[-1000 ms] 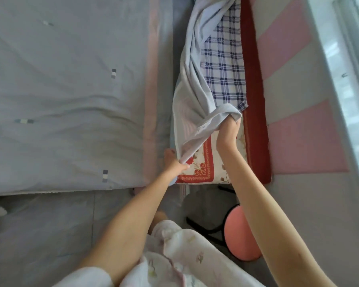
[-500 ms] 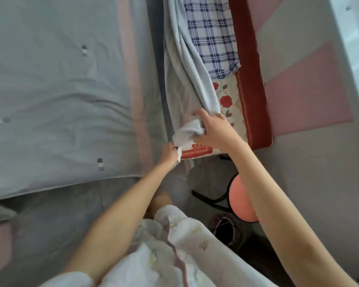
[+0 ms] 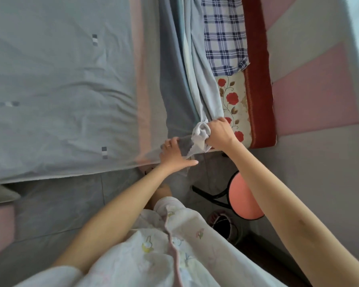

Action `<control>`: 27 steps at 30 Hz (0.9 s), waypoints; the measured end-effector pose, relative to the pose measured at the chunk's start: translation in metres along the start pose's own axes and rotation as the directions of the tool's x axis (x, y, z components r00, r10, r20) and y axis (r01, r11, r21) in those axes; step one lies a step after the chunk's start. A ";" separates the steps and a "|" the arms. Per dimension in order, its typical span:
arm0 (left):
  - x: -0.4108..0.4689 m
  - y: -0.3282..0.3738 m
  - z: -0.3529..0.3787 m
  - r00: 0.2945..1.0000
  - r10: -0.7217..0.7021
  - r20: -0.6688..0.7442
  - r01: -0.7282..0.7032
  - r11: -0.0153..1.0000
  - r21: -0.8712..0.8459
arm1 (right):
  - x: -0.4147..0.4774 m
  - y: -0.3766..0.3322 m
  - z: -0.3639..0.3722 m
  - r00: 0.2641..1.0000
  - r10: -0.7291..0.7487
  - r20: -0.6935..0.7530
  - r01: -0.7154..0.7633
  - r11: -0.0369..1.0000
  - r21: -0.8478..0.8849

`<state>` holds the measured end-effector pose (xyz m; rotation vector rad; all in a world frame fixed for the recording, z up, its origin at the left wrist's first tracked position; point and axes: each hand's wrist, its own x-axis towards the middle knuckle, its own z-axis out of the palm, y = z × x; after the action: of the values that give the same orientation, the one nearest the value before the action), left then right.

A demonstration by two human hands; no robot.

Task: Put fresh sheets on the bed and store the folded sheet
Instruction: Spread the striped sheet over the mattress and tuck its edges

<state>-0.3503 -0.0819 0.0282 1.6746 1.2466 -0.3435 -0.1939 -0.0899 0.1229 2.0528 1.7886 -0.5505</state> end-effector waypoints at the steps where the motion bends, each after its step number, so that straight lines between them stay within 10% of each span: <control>1: 0.001 -0.009 0.006 0.998 -0.049 -0.035 0.052 0.994 0.094 | 0.000 0.002 -0.006 1.000 0.007 -0.006 -0.007 1.000 -0.006; 6: 0.023 -0.021 0.019 0.918 -0.238 -0.316 0.240 0.970 -0.034 | -0.004 0.010 -0.021 1.000 0.018 -0.014 -0.018 0.999 -0.028; 10: 0.031 -0.039 0.006 0.935 -0.077 -0.345 0.069 0.997 -0.035 | -0.004 0.024 -0.020 1.000 0.005 -0.019 -0.008 0.987 -0.158; 19: 0.022 -0.052 0.027 0.988 -0.148 0.054 0.157 0.941 -0.301 | 0.000 0.036 -0.007 0.992 0.124 0.031 -0.109 0.945 -0.310; 24: 0.004 -0.052 0.014 0.801 -0.170 0.574 0.445 0.810 -0.382 | 0.009 0.026 -0.020 0.990 0.111 0.082 -0.093 0.977 -0.192; 27: 0.004 -0.055 -0.018 0.832 -0.153 0.533 0.368 0.871 -0.325 | 0.023 0.008 -0.043 0.999 0.054 0.004 -0.054 0.994 -0.098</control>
<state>-0.4004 -0.0651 0.0051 0.9574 1.0648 -0.5903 -0.1806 -0.0498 0.1484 2.0237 1.7156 -0.4448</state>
